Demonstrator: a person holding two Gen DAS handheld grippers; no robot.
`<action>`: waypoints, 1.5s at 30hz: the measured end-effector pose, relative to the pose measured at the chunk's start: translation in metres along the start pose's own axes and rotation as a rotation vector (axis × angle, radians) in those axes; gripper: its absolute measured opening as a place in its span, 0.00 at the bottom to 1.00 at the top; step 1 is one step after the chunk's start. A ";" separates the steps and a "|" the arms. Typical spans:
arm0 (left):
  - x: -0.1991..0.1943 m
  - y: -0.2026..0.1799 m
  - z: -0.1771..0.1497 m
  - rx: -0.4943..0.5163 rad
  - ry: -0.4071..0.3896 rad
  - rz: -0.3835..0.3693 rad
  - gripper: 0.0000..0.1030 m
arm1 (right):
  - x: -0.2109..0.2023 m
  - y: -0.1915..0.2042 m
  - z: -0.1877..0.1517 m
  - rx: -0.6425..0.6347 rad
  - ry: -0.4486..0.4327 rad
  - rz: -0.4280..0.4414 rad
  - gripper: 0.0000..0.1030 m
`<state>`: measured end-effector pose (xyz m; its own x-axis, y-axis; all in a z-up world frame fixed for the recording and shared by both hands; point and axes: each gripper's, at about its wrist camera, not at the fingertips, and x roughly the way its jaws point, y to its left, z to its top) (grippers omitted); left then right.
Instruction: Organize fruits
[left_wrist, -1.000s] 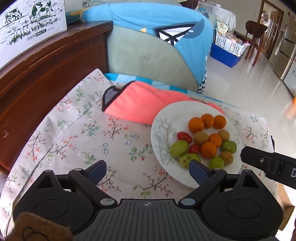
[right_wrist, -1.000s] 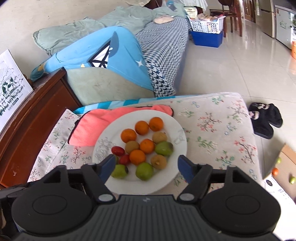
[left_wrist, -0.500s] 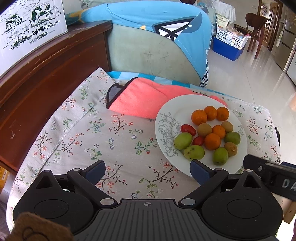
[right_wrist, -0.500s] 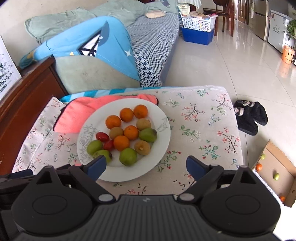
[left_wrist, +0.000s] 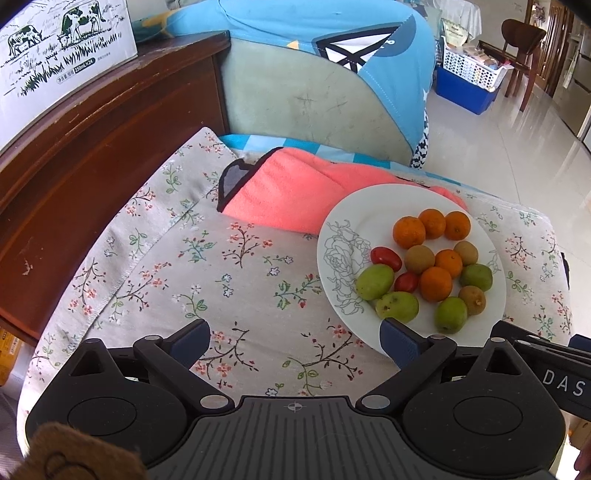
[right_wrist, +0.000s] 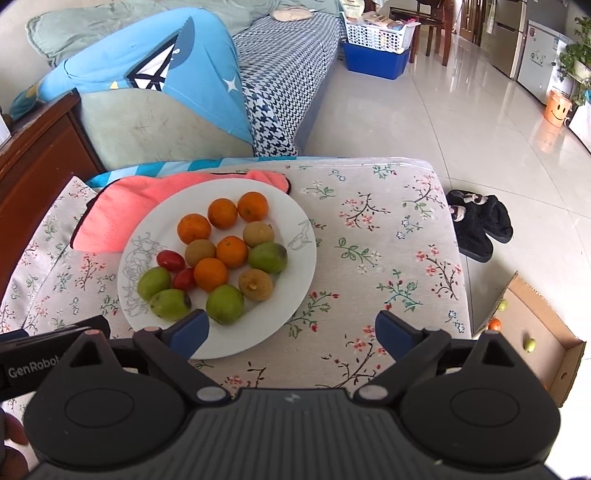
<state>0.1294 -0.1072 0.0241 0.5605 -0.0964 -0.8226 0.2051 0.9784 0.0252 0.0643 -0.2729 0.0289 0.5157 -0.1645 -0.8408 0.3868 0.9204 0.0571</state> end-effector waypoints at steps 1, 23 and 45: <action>0.001 0.000 0.000 -0.003 0.001 0.001 0.96 | 0.001 0.001 0.000 -0.003 0.003 -0.006 0.94; 0.006 -0.011 0.001 0.045 -0.009 0.083 0.96 | 0.013 0.008 -0.002 -0.050 0.021 -0.083 0.94; 0.006 -0.012 0.000 0.080 -0.009 0.106 0.96 | 0.018 0.015 -0.006 -0.097 0.015 -0.105 0.94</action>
<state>0.1298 -0.1198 0.0186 0.5898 0.0049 -0.8075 0.2071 0.9656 0.1572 0.0754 -0.2598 0.0114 0.4645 -0.2570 -0.8475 0.3615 0.9286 -0.0834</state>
